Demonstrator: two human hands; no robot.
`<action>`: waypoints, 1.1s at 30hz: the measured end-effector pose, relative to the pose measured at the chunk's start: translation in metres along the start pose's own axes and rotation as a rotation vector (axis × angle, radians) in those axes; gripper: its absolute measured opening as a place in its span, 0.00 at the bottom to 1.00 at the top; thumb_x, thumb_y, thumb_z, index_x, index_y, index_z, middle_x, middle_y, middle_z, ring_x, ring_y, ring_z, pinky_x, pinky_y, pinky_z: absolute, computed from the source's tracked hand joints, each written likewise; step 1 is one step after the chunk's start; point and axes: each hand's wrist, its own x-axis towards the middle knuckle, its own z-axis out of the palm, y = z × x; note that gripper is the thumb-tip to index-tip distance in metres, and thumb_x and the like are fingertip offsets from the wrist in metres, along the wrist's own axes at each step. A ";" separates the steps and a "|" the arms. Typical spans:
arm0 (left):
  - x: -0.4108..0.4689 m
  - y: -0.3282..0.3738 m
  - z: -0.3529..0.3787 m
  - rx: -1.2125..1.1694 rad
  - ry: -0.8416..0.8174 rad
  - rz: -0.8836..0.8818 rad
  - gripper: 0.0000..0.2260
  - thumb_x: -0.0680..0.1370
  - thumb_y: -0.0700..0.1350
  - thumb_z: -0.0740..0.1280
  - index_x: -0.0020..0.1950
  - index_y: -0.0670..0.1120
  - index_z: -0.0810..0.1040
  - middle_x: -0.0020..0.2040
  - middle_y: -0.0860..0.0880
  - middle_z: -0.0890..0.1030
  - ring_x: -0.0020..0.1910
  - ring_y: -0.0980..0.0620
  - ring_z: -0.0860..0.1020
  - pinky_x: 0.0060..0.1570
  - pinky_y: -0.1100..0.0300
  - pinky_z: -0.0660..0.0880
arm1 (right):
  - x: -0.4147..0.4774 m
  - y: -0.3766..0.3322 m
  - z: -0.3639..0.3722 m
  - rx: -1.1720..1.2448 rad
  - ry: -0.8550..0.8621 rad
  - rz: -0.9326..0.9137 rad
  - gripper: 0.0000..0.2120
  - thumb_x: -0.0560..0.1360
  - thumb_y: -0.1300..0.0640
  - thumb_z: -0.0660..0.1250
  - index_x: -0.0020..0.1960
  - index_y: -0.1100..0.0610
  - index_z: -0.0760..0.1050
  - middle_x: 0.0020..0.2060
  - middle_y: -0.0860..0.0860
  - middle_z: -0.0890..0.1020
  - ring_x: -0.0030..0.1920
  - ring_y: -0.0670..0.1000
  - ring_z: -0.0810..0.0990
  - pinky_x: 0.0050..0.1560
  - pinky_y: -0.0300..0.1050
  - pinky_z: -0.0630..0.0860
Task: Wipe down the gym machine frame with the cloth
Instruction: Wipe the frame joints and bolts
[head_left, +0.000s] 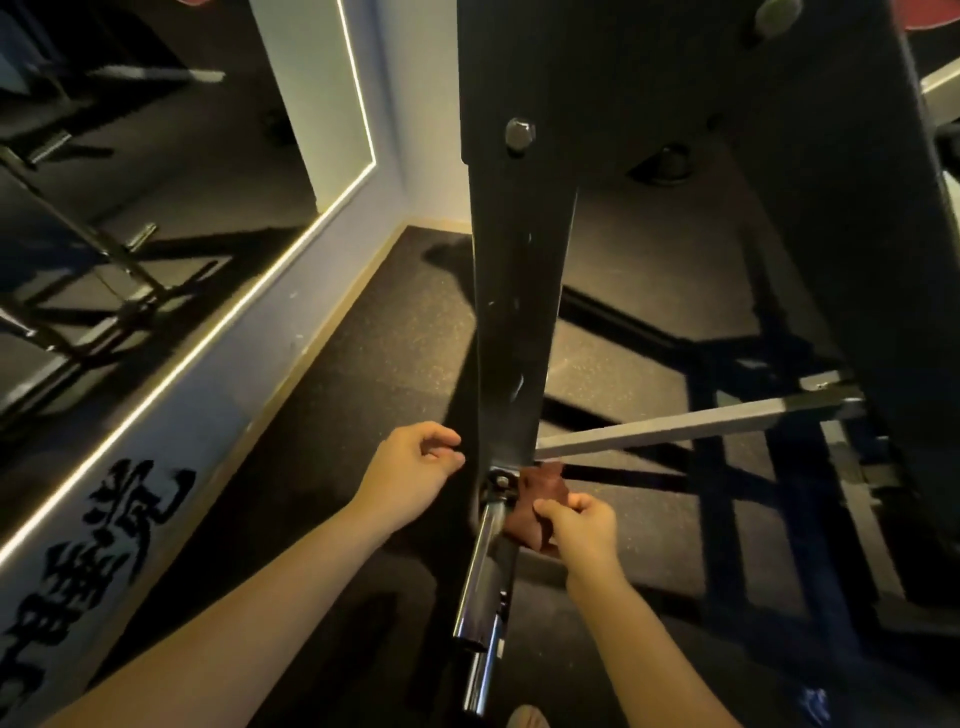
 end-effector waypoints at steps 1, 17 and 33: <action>0.005 0.001 -0.001 0.029 -0.003 0.022 0.10 0.80 0.45 0.71 0.61 0.52 0.81 0.52 0.57 0.82 0.53 0.60 0.80 0.54 0.64 0.75 | 0.007 0.003 0.003 0.018 0.033 0.008 0.04 0.77 0.62 0.72 0.49 0.57 0.78 0.46 0.55 0.85 0.47 0.53 0.85 0.53 0.55 0.83; 0.102 0.008 -0.017 0.163 -0.183 0.228 0.07 0.78 0.47 0.74 0.55 0.50 0.84 0.46 0.53 0.84 0.46 0.56 0.81 0.53 0.58 0.79 | 0.032 -0.001 0.113 0.352 0.462 0.108 0.11 0.79 0.62 0.69 0.61 0.57 0.78 0.53 0.54 0.83 0.55 0.53 0.83 0.60 0.55 0.82; 0.129 0.031 -0.054 0.121 -0.263 0.505 0.05 0.77 0.53 0.74 0.51 0.55 0.81 0.46 0.60 0.81 0.47 0.61 0.79 0.56 0.60 0.75 | 0.010 -0.060 0.145 0.491 0.618 -0.110 0.06 0.80 0.59 0.67 0.55 0.56 0.81 0.51 0.53 0.84 0.53 0.53 0.83 0.60 0.57 0.81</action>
